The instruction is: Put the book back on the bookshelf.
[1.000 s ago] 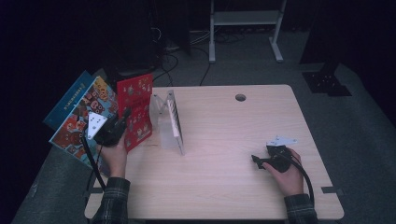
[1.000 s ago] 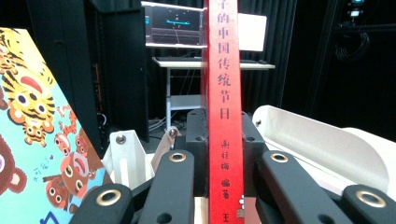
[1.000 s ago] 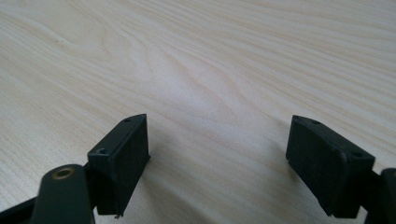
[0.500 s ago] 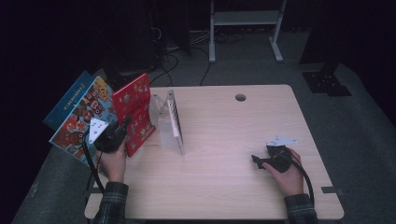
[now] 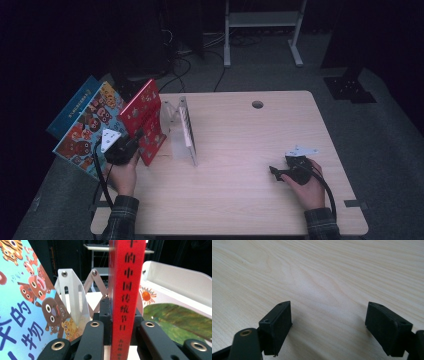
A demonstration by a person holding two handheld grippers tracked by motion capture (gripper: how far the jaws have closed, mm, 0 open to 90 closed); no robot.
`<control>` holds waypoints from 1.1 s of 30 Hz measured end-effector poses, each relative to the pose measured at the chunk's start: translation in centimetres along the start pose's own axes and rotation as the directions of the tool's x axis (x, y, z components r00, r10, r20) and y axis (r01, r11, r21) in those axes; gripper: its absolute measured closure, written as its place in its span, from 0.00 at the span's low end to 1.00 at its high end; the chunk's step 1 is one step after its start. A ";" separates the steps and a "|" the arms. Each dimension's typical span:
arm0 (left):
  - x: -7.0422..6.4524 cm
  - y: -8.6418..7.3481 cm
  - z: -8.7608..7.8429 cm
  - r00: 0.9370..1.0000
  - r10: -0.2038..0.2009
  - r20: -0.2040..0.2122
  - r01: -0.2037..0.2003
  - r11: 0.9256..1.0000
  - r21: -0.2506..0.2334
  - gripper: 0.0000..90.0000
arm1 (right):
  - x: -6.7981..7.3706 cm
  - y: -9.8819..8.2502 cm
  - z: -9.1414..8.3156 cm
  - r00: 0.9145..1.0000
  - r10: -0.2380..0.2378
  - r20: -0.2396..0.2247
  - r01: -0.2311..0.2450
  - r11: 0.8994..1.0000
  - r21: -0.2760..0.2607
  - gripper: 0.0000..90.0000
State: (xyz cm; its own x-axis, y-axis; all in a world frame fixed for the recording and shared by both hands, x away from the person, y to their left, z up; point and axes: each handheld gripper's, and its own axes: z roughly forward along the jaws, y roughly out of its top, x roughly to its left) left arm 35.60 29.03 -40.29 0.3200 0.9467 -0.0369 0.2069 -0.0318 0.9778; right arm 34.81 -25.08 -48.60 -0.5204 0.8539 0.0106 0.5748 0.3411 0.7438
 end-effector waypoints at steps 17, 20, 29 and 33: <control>0.2 -0.4 -0.1 1.000 -0.005 -0.010 0.005 1.000 0.005 0.87 | 0.0 0.0 0.0 1.000 0.001 0.000 -0.001 1.000 0.000 0.22; 0.3 -0.4 -0.5 1.000 -0.005 -0.015 0.005 1.000 -0.006 0.85 | 0.0 0.0 0.0 1.000 0.001 0.000 -0.001 1.000 0.000 0.22; 0.5 -0.3 -1.7 0.999 0.001 -0.034 -0.002 1.000 -0.029 0.80 | 0.0 0.0 0.0 1.000 0.001 0.000 -0.001 1.000 0.000 0.22; 0.3 -0.2 -2.2 0.999 0.004 -0.042 -0.006 0.999 -0.033 0.77 | 0.0 0.0 0.0 1.000 0.000 0.000 0.000 1.000 0.000 0.22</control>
State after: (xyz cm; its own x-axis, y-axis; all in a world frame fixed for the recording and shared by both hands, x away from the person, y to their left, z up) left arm 33.62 30.06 -40.07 0.2820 0.9591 -0.0239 0.1743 -0.0268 0.9843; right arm 34.81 -25.08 -48.60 -0.5200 0.8541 0.0107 0.5752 0.3408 0.7436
